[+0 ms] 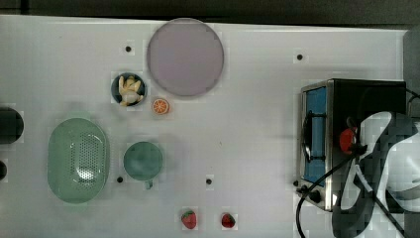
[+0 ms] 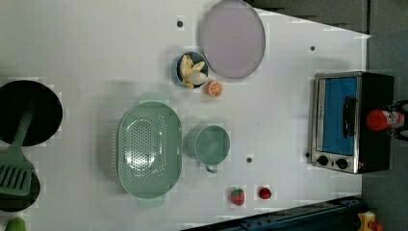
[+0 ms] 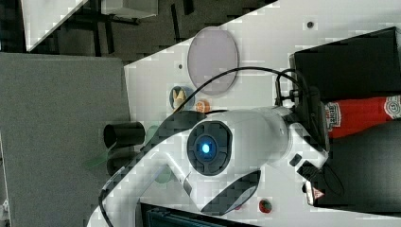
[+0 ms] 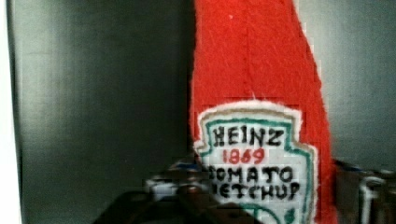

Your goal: Pick Ketchup from oven and place it on table.

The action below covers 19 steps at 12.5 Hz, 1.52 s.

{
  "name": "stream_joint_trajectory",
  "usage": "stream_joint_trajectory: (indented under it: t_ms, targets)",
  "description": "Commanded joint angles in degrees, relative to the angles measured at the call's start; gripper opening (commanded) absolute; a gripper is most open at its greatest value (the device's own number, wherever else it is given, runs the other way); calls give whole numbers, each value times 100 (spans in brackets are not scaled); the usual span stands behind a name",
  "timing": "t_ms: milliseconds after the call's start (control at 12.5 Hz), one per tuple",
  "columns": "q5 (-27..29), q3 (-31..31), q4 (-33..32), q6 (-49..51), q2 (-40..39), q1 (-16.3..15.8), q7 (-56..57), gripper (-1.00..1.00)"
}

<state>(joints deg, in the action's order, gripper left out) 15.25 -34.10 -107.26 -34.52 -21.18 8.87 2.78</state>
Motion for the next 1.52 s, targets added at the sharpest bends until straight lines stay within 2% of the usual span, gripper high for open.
stream_joint_trajectory:
  t_ms: [80,400,560,880,1120,1360,1520]
  targets:
    - [-59,78,159,-36,92,-69,-102,27]
    - [-237,83,571,116,217,-168,37,27]
    - [-469,84,908,444,415,-361,279,27]
    - [-790,259,1466,1812,1030,-941,351,27]
    - [-812,706,1502,2511,1467,-1328,351,27]
    - [-866,1303,1356,2686,1672,-1553,351,27]
    - [-1202,1702,1214,2685,1685,-1663,350,27]
